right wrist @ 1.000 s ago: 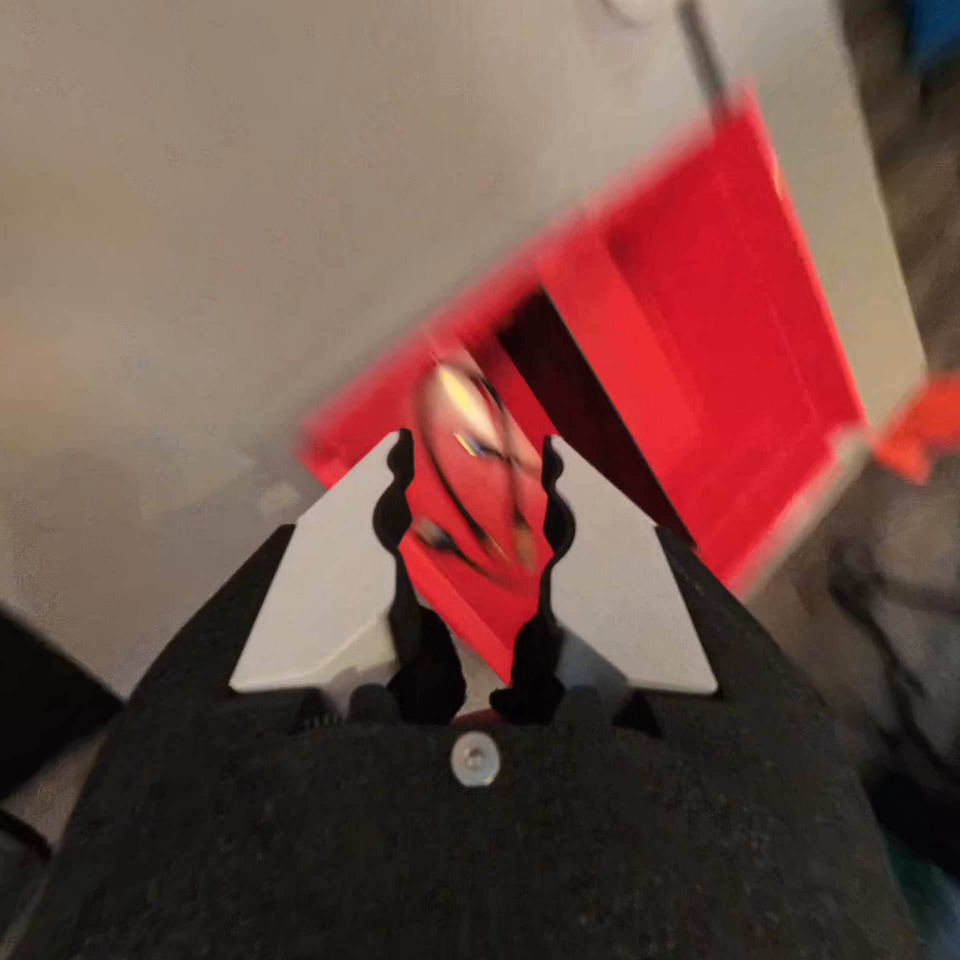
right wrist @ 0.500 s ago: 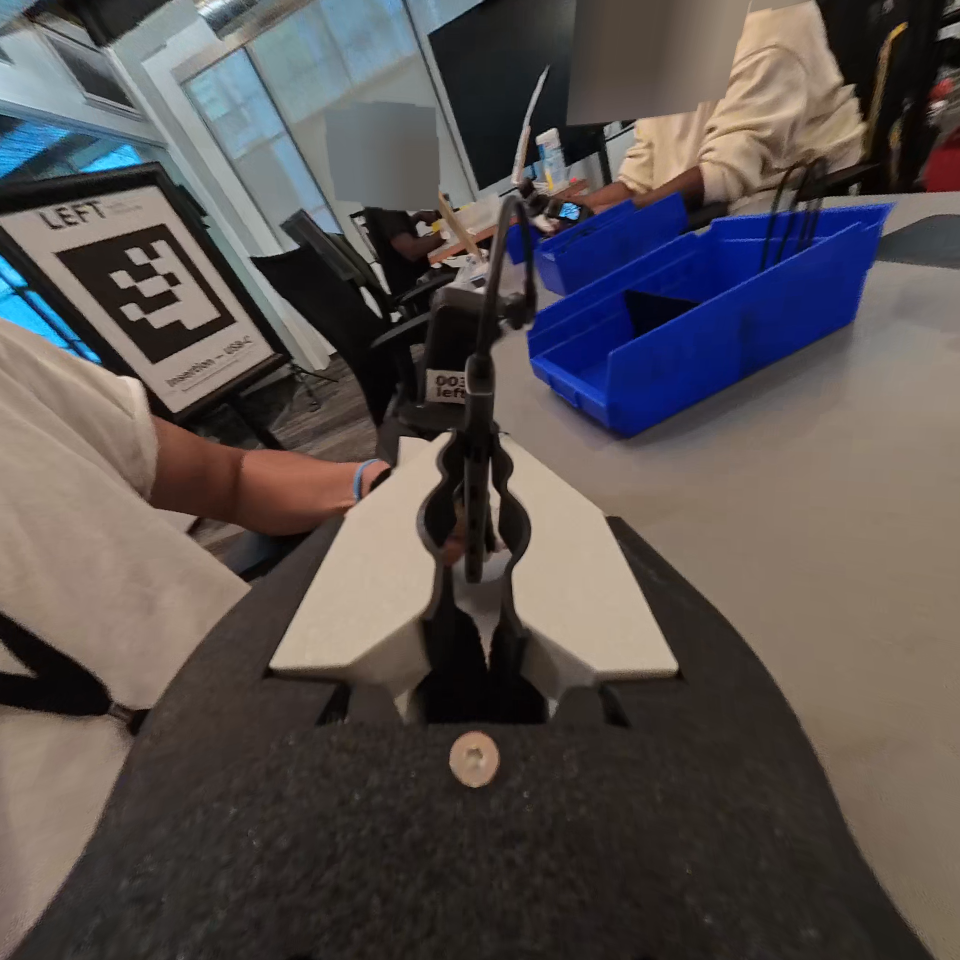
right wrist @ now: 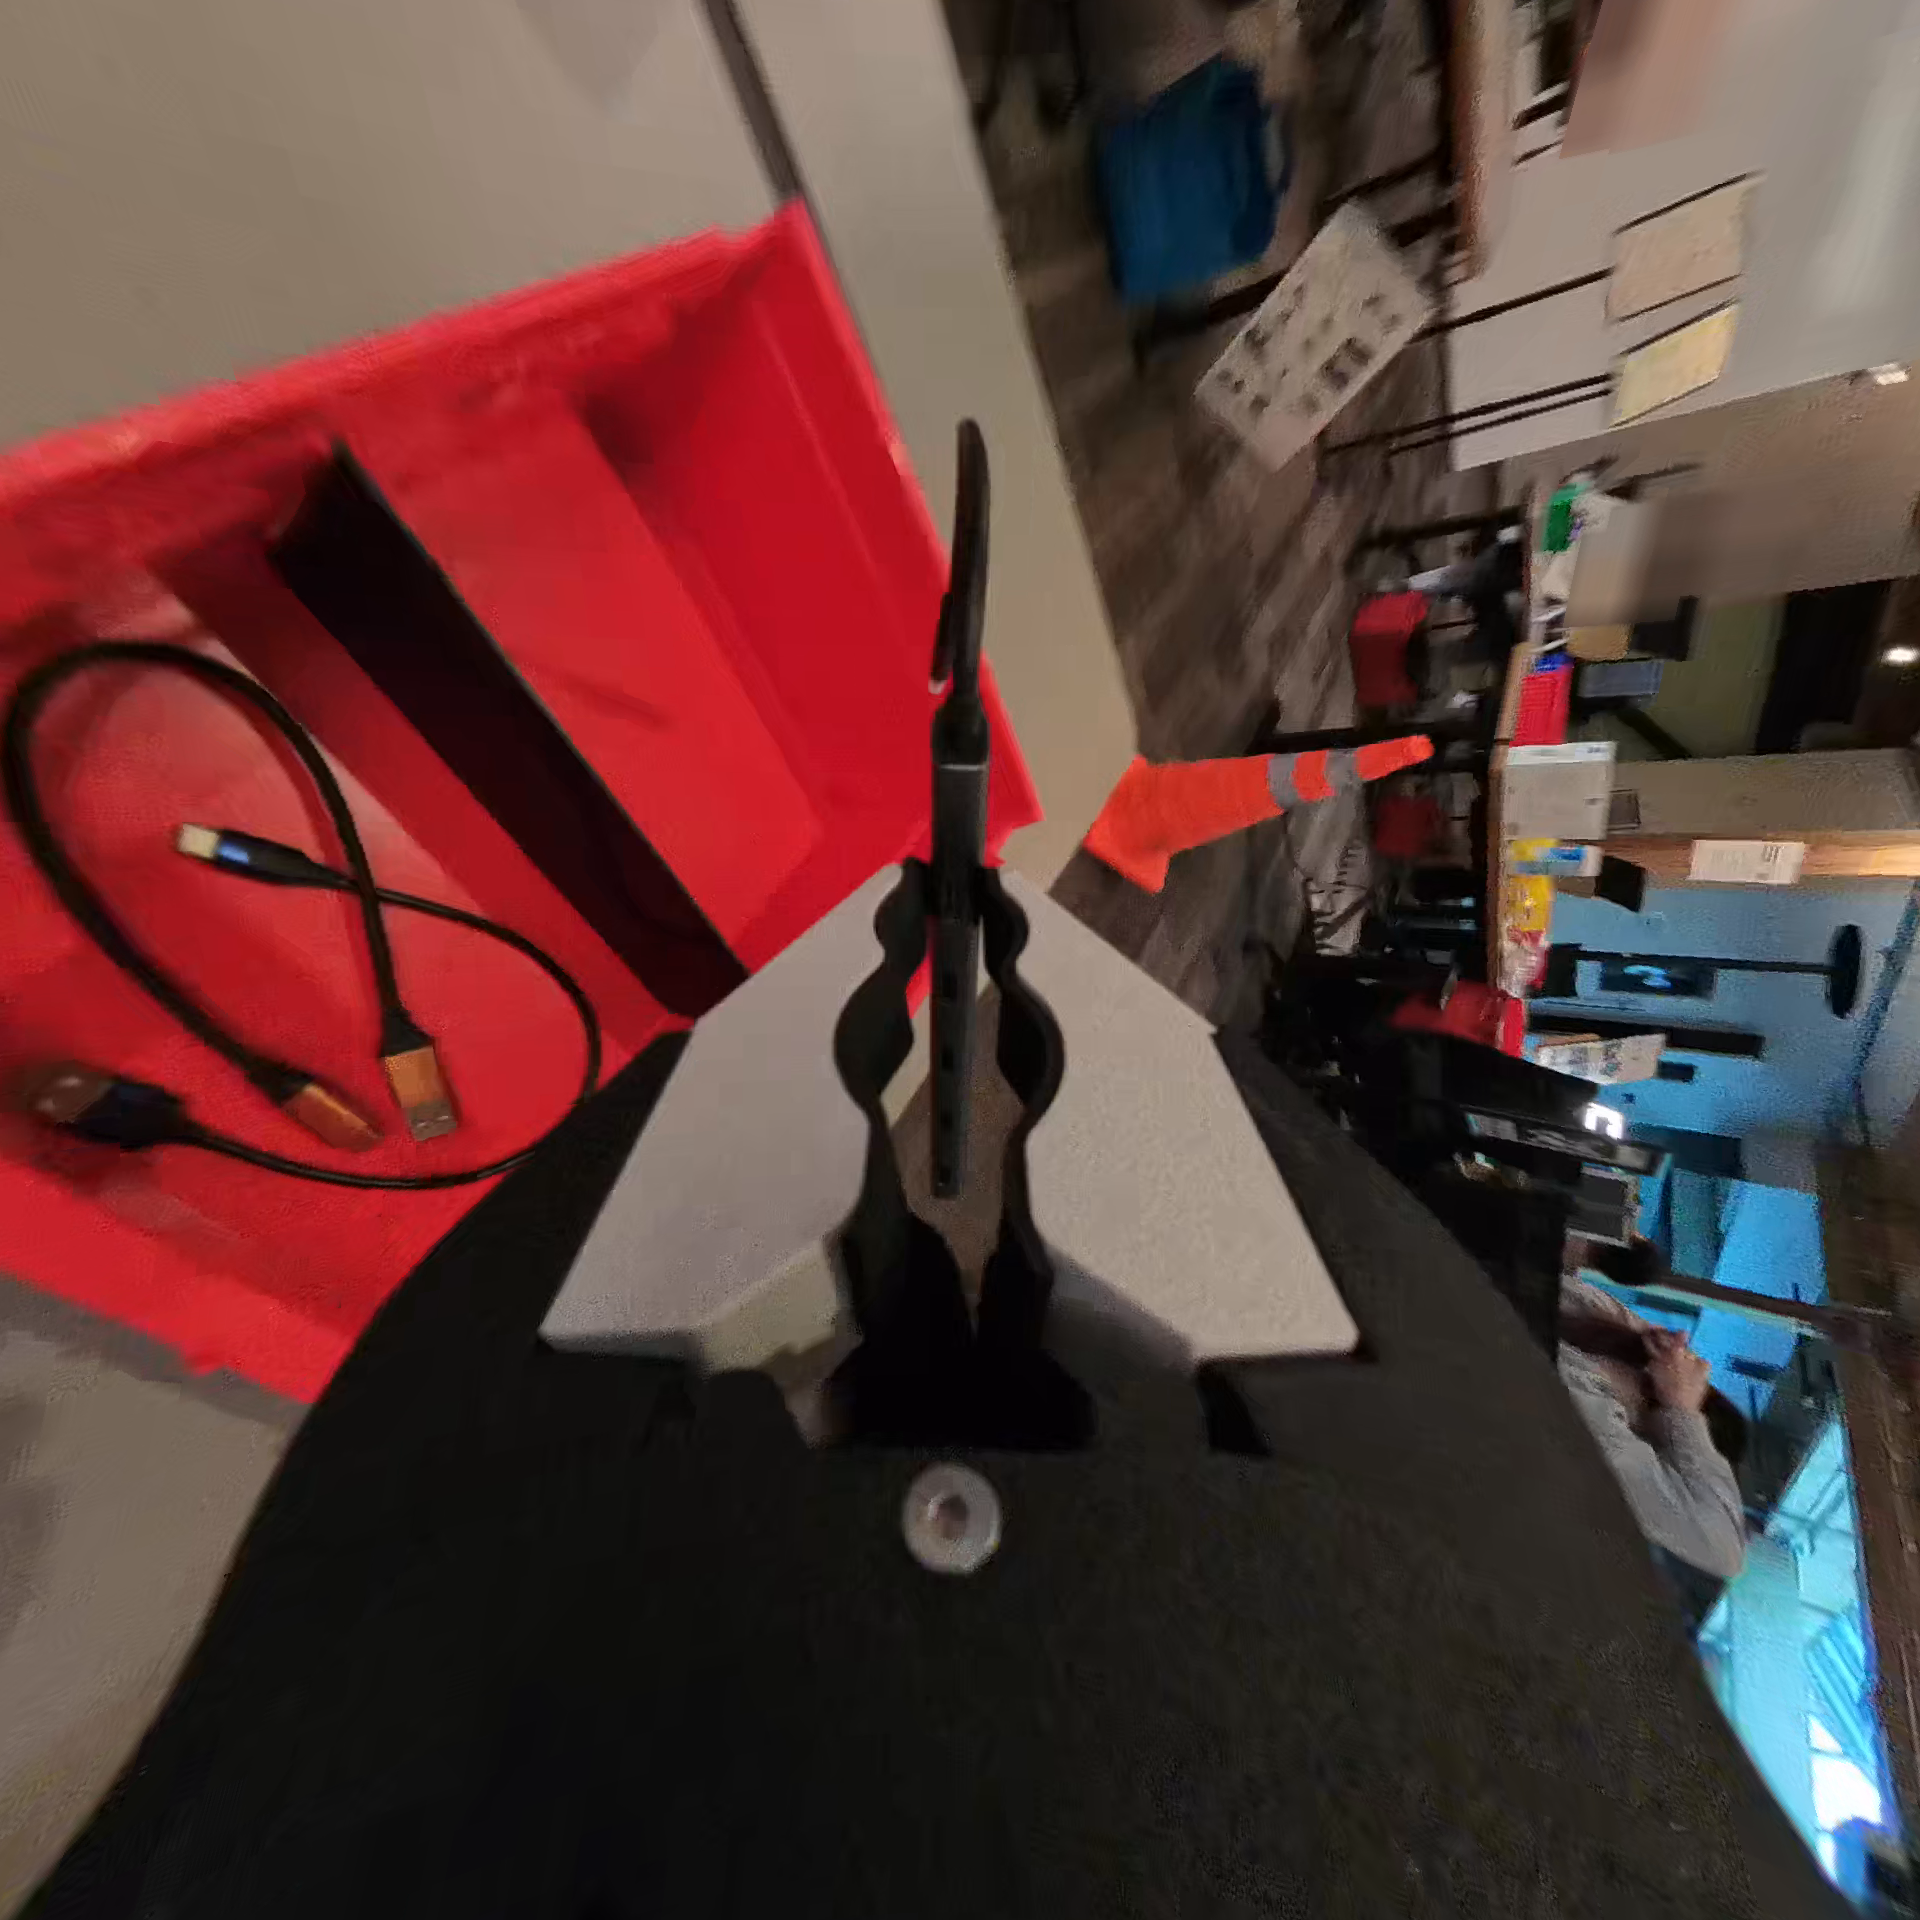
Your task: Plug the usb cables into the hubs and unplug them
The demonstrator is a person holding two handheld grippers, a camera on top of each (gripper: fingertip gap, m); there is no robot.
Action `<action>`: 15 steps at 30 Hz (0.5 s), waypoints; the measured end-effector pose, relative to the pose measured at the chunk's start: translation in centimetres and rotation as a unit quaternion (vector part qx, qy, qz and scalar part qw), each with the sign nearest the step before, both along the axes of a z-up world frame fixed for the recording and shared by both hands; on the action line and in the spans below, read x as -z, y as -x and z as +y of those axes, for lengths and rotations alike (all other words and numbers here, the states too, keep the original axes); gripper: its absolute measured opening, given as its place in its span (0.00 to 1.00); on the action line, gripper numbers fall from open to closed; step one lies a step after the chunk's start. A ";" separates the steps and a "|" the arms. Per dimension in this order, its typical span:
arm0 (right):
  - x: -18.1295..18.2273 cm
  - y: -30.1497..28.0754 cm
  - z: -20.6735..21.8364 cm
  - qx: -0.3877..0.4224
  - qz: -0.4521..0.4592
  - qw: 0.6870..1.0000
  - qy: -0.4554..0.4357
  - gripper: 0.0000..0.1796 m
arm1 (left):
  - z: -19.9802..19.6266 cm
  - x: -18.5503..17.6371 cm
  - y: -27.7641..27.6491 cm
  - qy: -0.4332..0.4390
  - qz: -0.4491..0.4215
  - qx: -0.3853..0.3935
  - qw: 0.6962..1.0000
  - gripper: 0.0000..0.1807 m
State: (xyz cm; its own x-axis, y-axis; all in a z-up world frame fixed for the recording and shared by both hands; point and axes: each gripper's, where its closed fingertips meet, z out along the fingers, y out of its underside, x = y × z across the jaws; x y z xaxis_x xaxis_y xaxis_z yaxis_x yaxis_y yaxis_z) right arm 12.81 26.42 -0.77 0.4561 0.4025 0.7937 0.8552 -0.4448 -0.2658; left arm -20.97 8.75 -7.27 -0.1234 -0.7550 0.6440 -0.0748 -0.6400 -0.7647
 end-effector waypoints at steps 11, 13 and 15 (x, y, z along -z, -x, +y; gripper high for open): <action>14.2 2.8 7.4 -0.005 0.083 0.968 0.238 0.07 | -1.0 1.3 -0.6 -0.049 0.042 0.007 0.998 0.19; 14.9 3.2 7.4 0.010 0.143 0.951 0.274 0.12 | -1.0 1.4 -0.4 -0.053 0.045 0.008 0.998 0.19; 15.3 3.5 7.0 0.039 0.226 0.921 0.316 0.17 | -1.0 1.4 -0.3 -0.062 0.048 0.007 0.997 0.19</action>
